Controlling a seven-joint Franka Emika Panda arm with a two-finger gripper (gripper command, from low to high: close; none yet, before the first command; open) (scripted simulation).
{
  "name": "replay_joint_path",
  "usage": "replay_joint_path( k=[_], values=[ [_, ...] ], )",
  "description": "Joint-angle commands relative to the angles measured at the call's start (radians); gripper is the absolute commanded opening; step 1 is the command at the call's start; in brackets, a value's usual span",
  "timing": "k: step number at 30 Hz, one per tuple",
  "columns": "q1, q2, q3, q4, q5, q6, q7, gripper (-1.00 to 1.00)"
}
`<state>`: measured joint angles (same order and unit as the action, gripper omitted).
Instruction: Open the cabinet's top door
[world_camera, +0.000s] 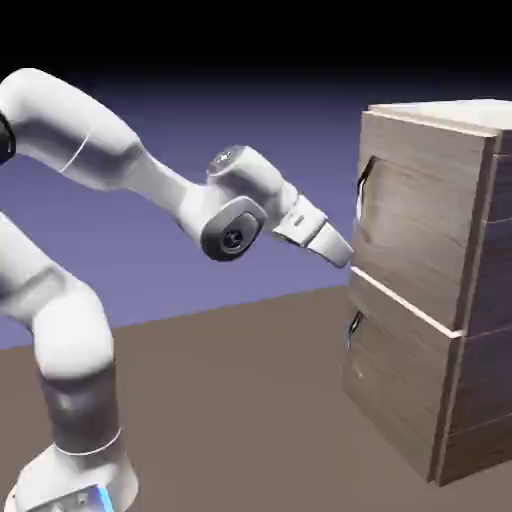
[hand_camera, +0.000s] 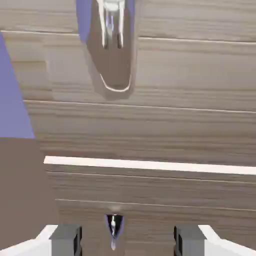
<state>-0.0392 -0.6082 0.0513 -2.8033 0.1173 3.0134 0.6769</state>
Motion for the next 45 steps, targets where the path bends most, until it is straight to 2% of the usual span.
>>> replay_joint_path(
  k=[1, 45],
  values=[
    [-0.019, -0.014, 0.019, 0.002, 0.044, -0.009, -0.024, 0.00],
    [-0.855, -0.637, 0.856, 0.112, 1.957, -0.394, -1.070, 0.00]
  ],
)
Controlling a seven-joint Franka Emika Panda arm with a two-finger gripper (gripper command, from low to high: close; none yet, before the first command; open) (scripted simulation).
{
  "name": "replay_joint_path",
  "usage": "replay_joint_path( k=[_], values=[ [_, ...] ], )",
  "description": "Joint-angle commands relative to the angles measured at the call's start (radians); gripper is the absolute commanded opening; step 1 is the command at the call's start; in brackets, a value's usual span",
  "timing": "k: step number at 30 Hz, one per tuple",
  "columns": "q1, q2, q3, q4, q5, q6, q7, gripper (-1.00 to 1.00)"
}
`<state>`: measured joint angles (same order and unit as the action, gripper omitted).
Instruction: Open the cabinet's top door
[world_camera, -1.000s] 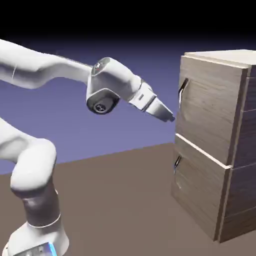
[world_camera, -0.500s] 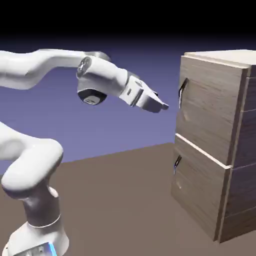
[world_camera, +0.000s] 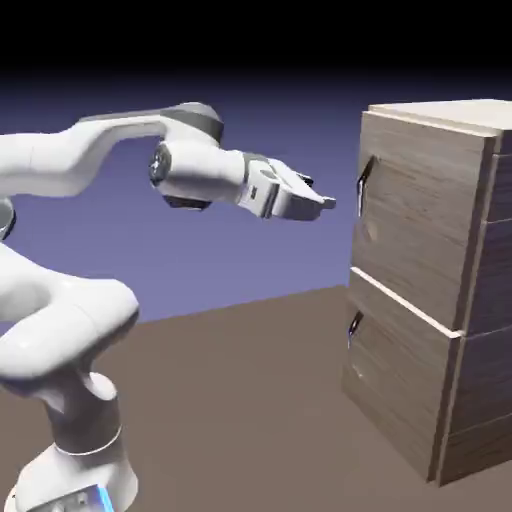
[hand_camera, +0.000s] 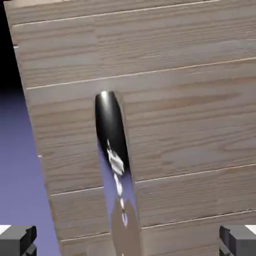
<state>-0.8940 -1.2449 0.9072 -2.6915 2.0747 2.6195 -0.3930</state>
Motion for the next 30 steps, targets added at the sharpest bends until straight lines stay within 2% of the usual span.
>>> replay_joint_path(
  k=[1, 14, 19, 20, 21, 30],
  values=[
    [-0.019, -0.014, 0.019, 0.002, 0.044, -0.009, -0.024, 0.00],
    [-0.236, -0.176, 0.236, 0.031, 0.541, -0.109, -0.296, 0.00],
    [-0.398, -0.139, 0.299, 0.167, 0.595, -0.133, -0.308, 0.00],
    [-0.398, -0.139, 0.299, 0.167, 0.595, -0.133, -0.308, -1.00],
    [-0.398, -0.139, 0.299, 0.167, 0.595, -0.133, -0.308, -1.00],
    [-0.289, -0.113, 0.117, -0.082, 0.493, -0.525, -0.409, -1.00]
  ],
)
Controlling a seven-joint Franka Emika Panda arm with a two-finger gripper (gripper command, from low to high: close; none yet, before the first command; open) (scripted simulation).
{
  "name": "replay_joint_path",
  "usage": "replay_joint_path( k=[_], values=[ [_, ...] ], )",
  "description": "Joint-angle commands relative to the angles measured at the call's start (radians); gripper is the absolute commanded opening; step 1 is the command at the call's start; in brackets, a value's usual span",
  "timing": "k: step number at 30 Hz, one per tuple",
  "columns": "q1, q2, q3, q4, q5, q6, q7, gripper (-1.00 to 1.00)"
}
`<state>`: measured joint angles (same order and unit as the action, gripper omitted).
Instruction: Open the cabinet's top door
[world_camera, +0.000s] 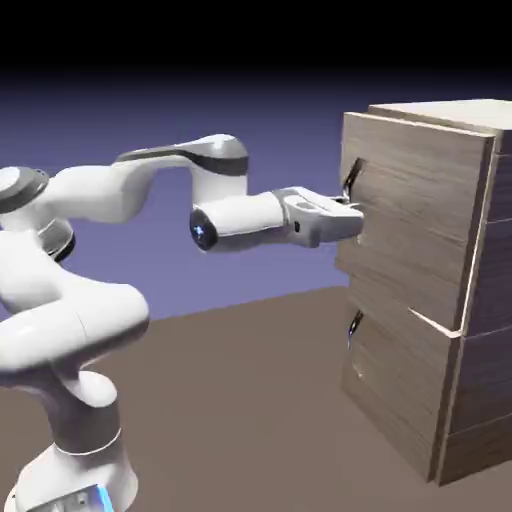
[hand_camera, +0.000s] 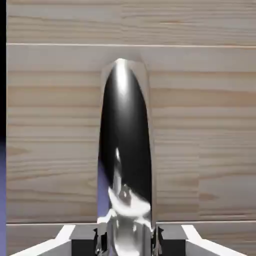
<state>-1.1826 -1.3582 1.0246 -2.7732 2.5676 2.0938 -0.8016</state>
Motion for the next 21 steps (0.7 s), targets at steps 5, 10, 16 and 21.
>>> replay_joint_path(
  k=[5, 10, 16, 21],
  values=[
    [-0.003, 0.029, -0.116, -0.088, -0.102, -0.216, -0.051, -1.00],
    [-0.053, 0.079, -0.233, -0.136, -0.229, -0.434, -0.109, -1.00],
    [-0.162, 0.187, -0.361, -0.139, -0.415, -0.695, -0.203, -1.00],
    [-0.286, 0.339, -0.441, -0.084, -0.613, -0.911, -0.318, -1.00]
  ],
)
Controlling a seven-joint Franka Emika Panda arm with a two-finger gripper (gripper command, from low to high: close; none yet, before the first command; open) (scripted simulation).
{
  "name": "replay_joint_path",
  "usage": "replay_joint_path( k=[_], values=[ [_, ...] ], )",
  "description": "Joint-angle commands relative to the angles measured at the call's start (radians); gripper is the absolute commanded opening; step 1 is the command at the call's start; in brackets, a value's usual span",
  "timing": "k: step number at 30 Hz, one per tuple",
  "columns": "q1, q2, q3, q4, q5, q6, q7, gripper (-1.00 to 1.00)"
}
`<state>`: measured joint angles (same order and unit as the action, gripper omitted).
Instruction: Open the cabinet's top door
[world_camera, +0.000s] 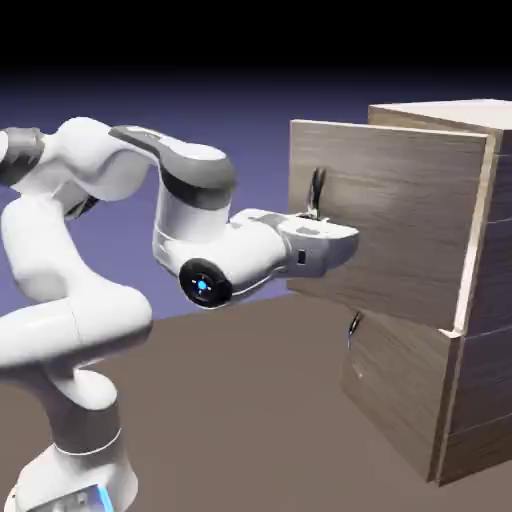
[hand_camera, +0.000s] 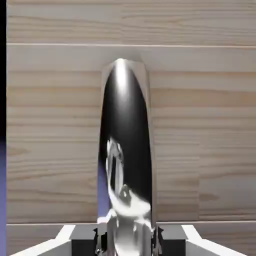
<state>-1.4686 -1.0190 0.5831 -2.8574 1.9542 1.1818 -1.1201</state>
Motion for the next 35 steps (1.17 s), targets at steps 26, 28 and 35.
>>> replay_joint_path(
  k=[26, 28, 35],
  values=[
    [-0.264, 0.942, 0.042, 0.715, -0.868, -0.353, -0.387, -1.00],
    [-0.256, 1.015, 0.052, 0.784, -0.917, -0.364, -0.381, -1.00],
    [-0.218, 1.203, 0.072, 0.972, -1.032, -0.404, -0.346, 1.00]
  ],
)
